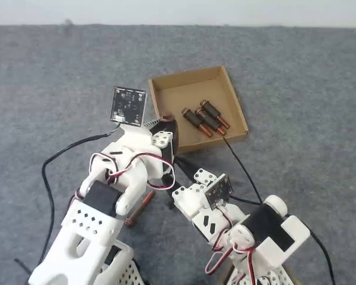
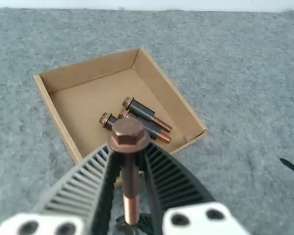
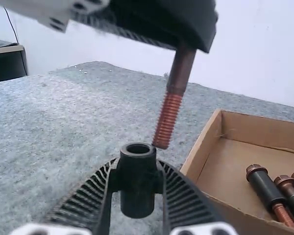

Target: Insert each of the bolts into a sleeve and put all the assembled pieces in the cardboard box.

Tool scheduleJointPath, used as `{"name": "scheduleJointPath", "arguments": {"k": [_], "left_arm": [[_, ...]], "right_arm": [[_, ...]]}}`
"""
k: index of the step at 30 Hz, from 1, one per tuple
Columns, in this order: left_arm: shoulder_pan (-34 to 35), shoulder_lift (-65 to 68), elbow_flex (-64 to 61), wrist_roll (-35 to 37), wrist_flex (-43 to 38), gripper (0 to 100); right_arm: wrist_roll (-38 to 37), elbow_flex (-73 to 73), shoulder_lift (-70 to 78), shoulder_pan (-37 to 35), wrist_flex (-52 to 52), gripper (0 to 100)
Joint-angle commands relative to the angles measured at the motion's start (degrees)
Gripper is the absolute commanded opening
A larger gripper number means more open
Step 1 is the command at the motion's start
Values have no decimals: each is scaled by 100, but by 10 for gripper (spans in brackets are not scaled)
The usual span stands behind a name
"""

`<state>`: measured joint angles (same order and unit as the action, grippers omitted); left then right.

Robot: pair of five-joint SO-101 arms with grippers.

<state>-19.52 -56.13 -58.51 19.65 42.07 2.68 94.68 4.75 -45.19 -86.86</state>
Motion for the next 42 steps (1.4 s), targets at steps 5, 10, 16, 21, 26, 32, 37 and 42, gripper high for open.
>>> {"name": "scheduleJointPath", "arguments": {"k": [5,10,16,21,26,32,37,42], "left_arm": [[9,9,119,-167,-18,25],[9,9,92,-211,-18,25],[9,-18,84,-211,18,25],[9,9,66,-211,9,25],[9,-18,-136,-220,-237,25],[9,-18,-145,-220,-229,25],[9,-26,-110,-220,-123,25],[9,-26,-40,-220,-44,25]], "right_arm": [[35,114,4,-40,-13,9],[35,114,4,-31,-22,9],[35,114,-4,-13,-48,9],[35,123,-40,-4,-48,9],[35,123,-48,31,-48,9],[35,123,-48,84,-57,9],[35,123,-48,84,-57,9],[35,123,-48,84,-57,9]]}}
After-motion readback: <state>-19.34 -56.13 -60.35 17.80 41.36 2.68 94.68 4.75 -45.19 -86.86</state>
